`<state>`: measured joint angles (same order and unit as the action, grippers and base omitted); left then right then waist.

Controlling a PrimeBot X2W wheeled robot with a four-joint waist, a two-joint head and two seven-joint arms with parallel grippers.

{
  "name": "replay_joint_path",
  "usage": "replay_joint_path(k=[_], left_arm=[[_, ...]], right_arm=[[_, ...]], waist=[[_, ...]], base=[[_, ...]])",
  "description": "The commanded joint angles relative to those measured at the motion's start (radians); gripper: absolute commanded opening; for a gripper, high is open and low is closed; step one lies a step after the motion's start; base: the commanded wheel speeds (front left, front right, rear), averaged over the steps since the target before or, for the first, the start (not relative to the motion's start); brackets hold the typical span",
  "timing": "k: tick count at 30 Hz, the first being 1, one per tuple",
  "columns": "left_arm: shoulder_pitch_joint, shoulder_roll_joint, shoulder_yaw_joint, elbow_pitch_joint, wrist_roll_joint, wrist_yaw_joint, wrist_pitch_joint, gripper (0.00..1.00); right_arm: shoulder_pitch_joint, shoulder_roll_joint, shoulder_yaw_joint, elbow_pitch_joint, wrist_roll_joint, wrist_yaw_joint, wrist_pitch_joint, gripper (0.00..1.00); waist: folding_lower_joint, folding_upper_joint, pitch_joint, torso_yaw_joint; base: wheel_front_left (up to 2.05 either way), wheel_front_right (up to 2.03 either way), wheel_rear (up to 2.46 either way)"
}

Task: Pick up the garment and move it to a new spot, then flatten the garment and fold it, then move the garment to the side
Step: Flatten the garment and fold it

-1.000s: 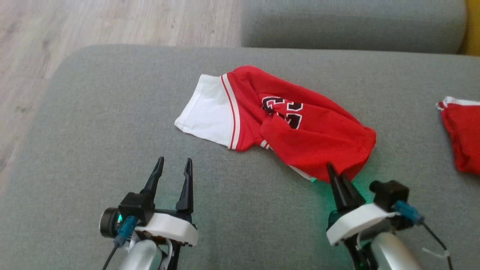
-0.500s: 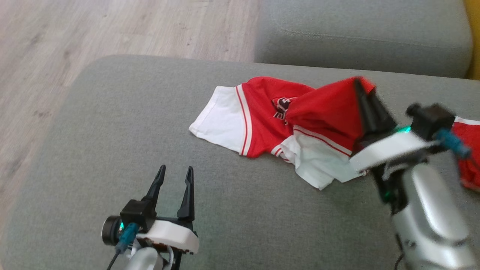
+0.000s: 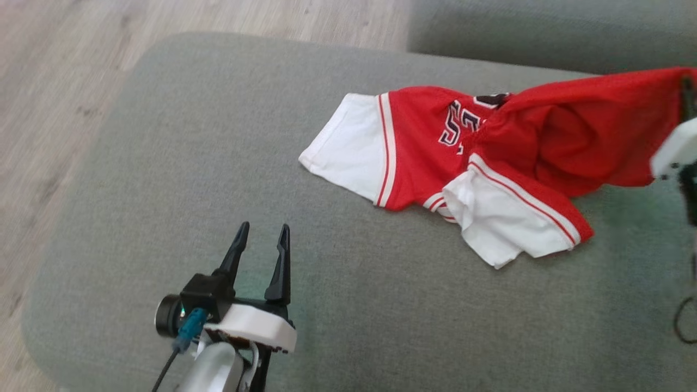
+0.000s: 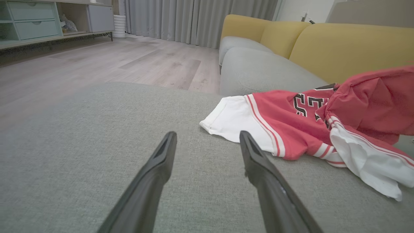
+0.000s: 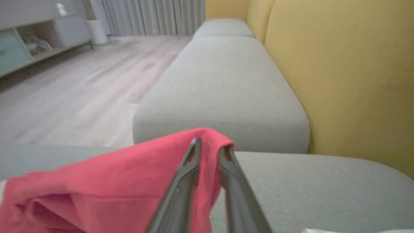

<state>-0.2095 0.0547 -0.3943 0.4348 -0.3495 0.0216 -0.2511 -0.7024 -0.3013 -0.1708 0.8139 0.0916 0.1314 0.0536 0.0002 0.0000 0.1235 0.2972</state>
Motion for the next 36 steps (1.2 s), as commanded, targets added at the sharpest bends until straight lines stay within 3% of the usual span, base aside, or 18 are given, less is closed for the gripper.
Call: replay_joint_path(k=[1,5,11,18,26,31,36], left_arm=[[-0.047,0.001,0.034,-0.029,0.010,-0.003,-0.011,1.00],[-0.055,-0.001,0.044,-0.034,0.011,-0.001,-0.011,1.00],[-0.058,-0.002,0.059,-0.032,0.014,0.000,-0.011,1.00],[-0.047,-0.003,0.080,-0.043,0.024,-0.001,-0.011,1.00],[-0.010,-0.004,0.101,-0.053,0.034,0.002,-0.011,1.00],[0.014,-0.004,0.111,-0.062,0.039,0.003,-0.011,1.00],[0.032,-0.004,0.119,-0.072,0.045,0.001,-0.011,1.00]], right_arm=[[-0.057,-0.023,-0.007,0.013,-0.032,-0.001,-0.007,1.00],[-0.124,-0.042,-0.078,0.103,-0.118,-0.001,-0.049,1.00],[-0.153,-0.011,-0.112,0.139,-0.189,-0.001,-0.143,1.00],[-0.118,0.093,-0.051,0.096,-0.188,-0.001,-0.288,1.00],[0.090,0.226,0.083,-0.184,-0.067,-0.001,-0.315,1.00],[0.328,0.250,0.161,-0.405,0.023,-0.001,-0.315,1.00],[0.542,0.251,0.253,-0.546,0.167,-0.001,-0.315,1.00]], waist=[[-0.0002,0.0000,0.024,0.012],[-0.0002,0.0000,0.039,0.003],[-0.0002,0.0000,0.026,-0.030],[-0.0002,0.0000,-0.023,-0.087],[-0.0002,0.0000,-0.084,-0.148],[-0.0002,0.0000,-0.103,-0.171],[-0.0002,0.0000,-0.103,-0.184]], base=[[0.00,0.00,0.00],[0.00,0.00,0.00],[0.00,0.00,0.00],[0.00,0.00,0.00],[0.00,0.00,0.00],[0.00,0.00,0.00],[0.00,0.00,0.00]])
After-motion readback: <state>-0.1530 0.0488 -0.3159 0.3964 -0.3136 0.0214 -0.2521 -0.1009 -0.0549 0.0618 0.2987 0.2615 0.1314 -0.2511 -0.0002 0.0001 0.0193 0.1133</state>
